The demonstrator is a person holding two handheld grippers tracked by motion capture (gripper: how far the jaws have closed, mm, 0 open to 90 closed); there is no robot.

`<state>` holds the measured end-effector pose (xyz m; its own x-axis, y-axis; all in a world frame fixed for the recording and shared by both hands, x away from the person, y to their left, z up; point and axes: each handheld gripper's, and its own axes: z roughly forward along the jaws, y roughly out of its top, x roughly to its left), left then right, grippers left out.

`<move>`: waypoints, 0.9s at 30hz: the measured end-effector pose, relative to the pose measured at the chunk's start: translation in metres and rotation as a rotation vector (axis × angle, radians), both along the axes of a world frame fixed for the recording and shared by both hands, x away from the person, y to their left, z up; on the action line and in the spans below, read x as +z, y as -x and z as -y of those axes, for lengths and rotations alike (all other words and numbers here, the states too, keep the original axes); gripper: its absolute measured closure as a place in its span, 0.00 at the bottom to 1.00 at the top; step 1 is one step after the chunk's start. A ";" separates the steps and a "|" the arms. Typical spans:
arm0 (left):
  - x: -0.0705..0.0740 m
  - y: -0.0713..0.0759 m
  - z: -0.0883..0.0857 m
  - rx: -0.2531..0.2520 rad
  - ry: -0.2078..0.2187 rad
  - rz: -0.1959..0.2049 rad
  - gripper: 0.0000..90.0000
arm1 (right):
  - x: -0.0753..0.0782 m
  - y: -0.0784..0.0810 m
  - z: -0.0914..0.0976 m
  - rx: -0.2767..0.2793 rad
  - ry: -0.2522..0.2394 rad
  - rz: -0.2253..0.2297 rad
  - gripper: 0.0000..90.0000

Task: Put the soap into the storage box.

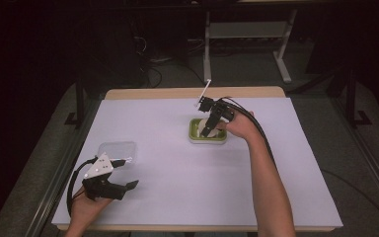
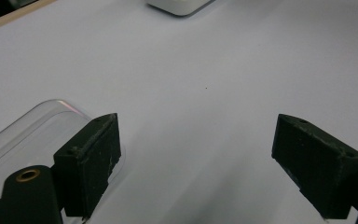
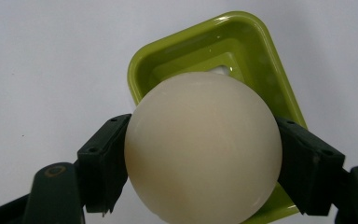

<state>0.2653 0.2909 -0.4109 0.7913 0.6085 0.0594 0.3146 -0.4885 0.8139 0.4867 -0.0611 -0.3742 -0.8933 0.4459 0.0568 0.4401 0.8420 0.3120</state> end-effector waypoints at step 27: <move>0.000 -0.002 -0.001 0.007 0.011 -0.018 0.15 | -0.013 -0.010 -0.003 -0.057 0.009 -0.008 0.27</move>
